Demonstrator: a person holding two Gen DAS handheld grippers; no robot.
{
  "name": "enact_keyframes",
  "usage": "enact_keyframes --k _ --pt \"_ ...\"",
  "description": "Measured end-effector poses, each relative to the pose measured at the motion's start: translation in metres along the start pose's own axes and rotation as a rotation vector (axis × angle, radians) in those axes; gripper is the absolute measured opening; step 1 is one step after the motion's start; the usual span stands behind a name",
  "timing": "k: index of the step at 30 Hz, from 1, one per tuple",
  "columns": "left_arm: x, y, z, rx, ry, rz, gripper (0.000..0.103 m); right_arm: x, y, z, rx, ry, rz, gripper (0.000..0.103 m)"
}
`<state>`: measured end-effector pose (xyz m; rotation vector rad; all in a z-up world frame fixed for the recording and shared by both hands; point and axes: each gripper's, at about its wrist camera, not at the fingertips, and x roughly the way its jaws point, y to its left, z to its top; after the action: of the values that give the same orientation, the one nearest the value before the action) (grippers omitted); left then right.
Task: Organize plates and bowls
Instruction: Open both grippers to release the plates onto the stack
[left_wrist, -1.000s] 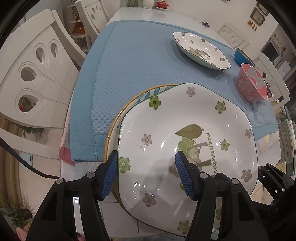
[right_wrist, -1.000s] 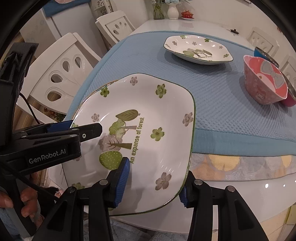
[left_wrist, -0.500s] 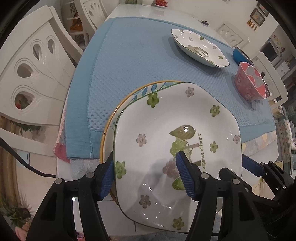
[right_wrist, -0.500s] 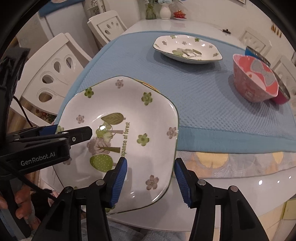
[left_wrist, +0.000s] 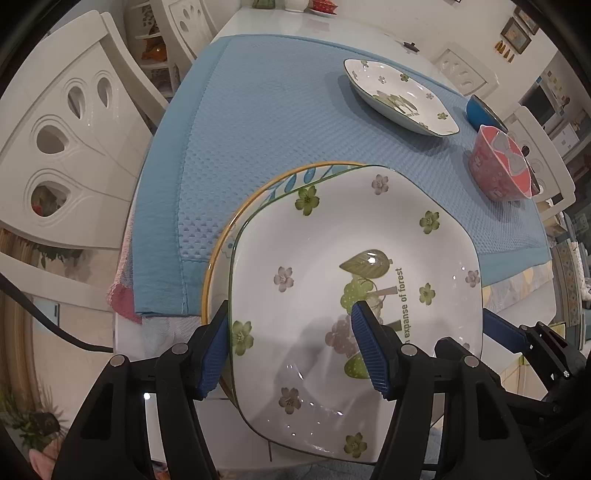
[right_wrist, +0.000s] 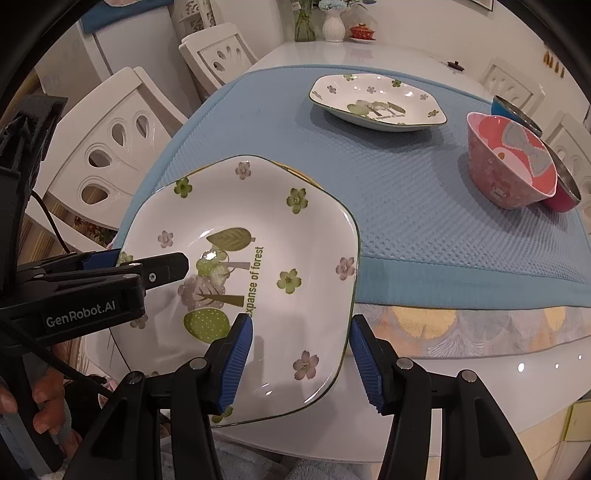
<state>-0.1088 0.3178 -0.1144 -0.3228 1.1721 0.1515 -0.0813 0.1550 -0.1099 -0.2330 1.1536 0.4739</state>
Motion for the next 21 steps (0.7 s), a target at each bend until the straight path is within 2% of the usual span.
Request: enact_keyframes --k 3,15,21 --pt "-0.005 -0.001 -0.001 0.006 -0.013 0.025 0.061 0.001 -0.001 -0.001 0.002 0.000 -0.002 0.052" --pt "-0.014 -0.005 0.001 0.018 -0.031 0.042 0.061 -0.005 -0.018 -0.004 0.064 -0.011 -0.004 0.052" --pt "-0.010 -0.011 -0.003 0.063 -0.019 0.127 0.061 -0.005 -0.020 -0.006 0.074 -0.007 0.009 0.052"
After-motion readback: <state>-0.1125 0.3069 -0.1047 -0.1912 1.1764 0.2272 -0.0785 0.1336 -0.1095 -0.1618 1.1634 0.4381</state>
